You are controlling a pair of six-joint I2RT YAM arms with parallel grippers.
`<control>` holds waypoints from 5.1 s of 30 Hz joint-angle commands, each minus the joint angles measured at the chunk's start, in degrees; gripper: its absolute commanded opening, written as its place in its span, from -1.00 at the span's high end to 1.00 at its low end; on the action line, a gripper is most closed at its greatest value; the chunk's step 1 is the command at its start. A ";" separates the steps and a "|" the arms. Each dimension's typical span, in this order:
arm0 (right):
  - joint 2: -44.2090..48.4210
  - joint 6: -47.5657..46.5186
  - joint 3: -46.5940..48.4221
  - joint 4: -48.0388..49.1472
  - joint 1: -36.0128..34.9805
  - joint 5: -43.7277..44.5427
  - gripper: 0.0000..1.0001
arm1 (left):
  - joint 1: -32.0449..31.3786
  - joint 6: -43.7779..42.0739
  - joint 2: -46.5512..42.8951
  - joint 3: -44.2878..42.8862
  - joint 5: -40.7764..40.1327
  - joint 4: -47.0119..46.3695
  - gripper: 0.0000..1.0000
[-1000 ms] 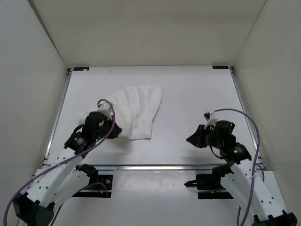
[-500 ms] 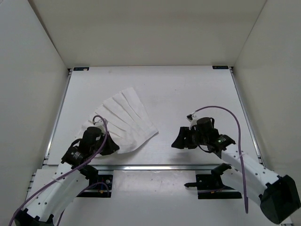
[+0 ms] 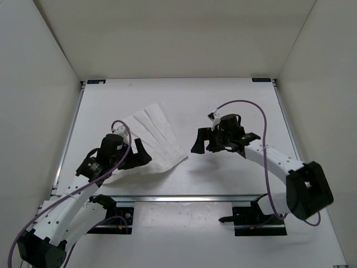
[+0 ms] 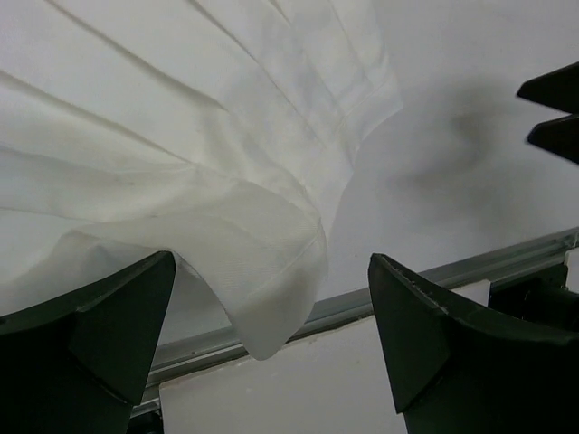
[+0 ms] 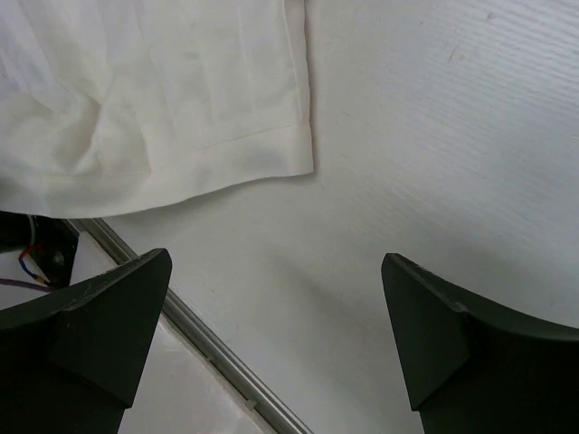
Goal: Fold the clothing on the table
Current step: Flatten the skirt out, then fold the skirt
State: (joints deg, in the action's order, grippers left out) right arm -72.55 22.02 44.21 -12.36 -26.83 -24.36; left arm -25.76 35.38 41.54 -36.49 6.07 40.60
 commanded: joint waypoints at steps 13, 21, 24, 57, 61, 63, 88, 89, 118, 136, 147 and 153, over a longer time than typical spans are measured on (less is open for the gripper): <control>-27.28 -5.14 17.22 3.74 -1.64 -14.41 -1.00 | 1.51 0.05 8.82 -10.00 -2.54 8.10 -0.98; -36.42 -8.05 23.65 -1.52 -3.76 -14.49 -0.98 | 2.99 -1.98 12.60 -8.86 0.26 5.89 -0.97; -37.74 -10.15 24.95 -4.24 -3.50 -15.63 -0.90 | 5.27 -1.19 11.11 -7.99 0.70 5.55 -0.97; -9.82 2.75 -1.56 -3.63 9.34 0.63 0.99 | 0.28 -1.18 24.53 -3.84 3.51 -7.72 -0.98; -3.66 3.21 -5.09 -4.16 6.53 0.63 0.99 | -2.89 -2.33 32.54 -8.59 0.62 -7.73 -0.97; -1.73 2.94 -6.76 -4.60 5.12 0.54 1.00 | -2.63 -2.77 35.52 -9.30 -0.88 -8.95 -0.92; 2.85 0.83 -9.76 -0.83 7.31 -5.08 1.00 | -3.15 -11.81 81.32 -61.02 -5.97 -7.14 0.43; 2.25 0.83 -9.58 -0.56 7.84 -5.17 1.00 | -3.59 -12.69 82.72 -64.55 -5.98 -6.07 0.12; -0.38 4.44 -15.47 5.24 12.86 -4.64 -0.30 | -1.66 4.79 43.27 -5.88 1.23 -27.94 -0.49; -9.71 4.87 -12.84 9.11 10.66 -3.76 0.76 | -2.63 7.87 47.40 -2.97 4.48 -33.22 0.04; -9.36 3.82 -10.02 7.62 12.50 -4.99 0.98 | -2.45 7.17 48.03 -3.94 6.15 -32.70 1.00; -5.42 0.22 -9.84 0.24 13.21 -4.57 1.00 | -3.85 1.03 43.64 -7.28 2.74 -20.31 1.00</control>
State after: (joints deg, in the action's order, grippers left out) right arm -81.56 25.50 33.56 -7.79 -13.72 -30.06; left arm -28.47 41.15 89.27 -41.58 11.77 11.88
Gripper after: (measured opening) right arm 0.030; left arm 0.031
